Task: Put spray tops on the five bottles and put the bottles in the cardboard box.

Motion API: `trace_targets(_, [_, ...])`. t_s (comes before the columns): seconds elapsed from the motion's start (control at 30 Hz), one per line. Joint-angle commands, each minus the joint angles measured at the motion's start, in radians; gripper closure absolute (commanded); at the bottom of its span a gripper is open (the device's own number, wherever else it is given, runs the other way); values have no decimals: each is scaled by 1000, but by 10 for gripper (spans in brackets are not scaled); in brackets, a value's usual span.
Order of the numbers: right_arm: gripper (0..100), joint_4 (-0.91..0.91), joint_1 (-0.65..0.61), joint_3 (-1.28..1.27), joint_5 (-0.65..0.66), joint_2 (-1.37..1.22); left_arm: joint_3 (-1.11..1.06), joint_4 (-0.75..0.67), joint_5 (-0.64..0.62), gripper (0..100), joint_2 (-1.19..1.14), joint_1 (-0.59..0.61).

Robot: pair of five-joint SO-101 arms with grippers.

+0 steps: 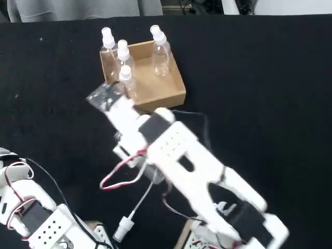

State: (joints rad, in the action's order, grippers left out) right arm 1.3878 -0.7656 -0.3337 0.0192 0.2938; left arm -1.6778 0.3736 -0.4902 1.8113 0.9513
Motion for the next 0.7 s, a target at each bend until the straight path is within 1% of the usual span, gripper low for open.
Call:
trace_targets(0.0, [917, 8, 94, -25, 43, 154, -22, -20, 8, 967, 6, -39])
trace_targets(0.1, [917, 5, 157, -71, 49, 228, -22, -20, 18, 967, 6, -77])
trace_targets(0.3, [917, -31, 282, -151, 51, 346, -22, -8, 92, 967, 9, -150])
trace_targets(0.5, [917, -141, 404, -288, 44, 470, 61, 150, 186, 966, 11, -242])
trace_targets(0.67, [917, -201, 551, -357, 40, 564, 147, 290, 307, 963, 11, -367])
